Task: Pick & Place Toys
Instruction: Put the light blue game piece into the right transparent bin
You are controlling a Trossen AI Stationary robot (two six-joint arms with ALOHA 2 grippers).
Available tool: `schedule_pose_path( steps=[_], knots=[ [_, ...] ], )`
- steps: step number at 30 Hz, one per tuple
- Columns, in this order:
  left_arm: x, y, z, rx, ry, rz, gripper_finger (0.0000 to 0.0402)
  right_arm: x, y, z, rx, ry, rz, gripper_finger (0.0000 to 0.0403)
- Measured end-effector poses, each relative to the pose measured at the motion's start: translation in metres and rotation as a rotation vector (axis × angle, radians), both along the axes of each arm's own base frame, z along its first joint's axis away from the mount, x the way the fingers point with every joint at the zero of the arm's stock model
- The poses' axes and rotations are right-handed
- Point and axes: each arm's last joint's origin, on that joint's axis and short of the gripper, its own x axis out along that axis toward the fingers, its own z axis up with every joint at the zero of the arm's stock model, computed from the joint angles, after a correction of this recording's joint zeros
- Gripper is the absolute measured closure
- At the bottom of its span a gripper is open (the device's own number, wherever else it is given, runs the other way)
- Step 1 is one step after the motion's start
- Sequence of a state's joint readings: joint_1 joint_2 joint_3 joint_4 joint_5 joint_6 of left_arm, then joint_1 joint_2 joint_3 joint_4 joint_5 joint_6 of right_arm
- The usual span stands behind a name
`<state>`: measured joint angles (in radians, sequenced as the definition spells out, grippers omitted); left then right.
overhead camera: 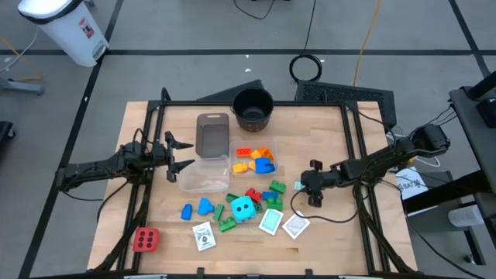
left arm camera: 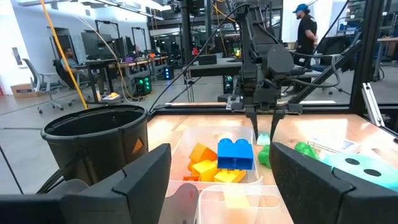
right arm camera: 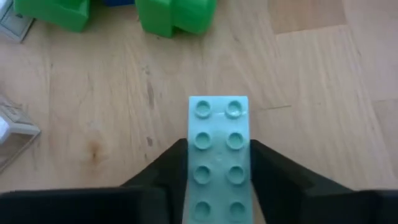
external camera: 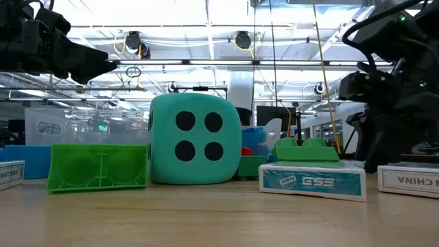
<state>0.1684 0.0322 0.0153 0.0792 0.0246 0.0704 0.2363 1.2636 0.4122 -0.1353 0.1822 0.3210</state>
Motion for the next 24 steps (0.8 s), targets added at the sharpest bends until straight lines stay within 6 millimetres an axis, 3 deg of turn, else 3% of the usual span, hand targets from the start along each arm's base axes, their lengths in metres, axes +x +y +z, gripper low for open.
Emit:
schedule_pose_path(
  steps=[2, 10, 14, 18, 24],
  knots=[
    [0.000, 0.000, 0.000, 0.000, 0.000, 0.000, 0.0128, 0.000, 0.000, 0.000, -0.001, -0.002, -0.001, 0.0301],
    [0.000, 0.000, 0.000, 0.000, 0.000, 0.000, 0.0128, 0.009, 0.002, 0.019, 0.027, -0.077, -0.009, 0.0301],
    [0.000, 0.000, 0.000, 0.000, -0.001, 0.000, 0.0128, 0.025, 0.006, 0.048, 0.060, -0.299, 0.015, 0.0301],
    [0.000, 0.000, 0.000, 0.001, -0.001, 0.000, 0.0128, 0.037, 0.005, 0.064, 0.036, -0.497, 0.067, 0.0295],
    [0.000, 0.000, 0.000, 0.000, 0.000, 0.000, 0.0128, 0.050, -0.014, 0.080, -0.038, -0.698, 0.039, 0.0300]
  ],
)
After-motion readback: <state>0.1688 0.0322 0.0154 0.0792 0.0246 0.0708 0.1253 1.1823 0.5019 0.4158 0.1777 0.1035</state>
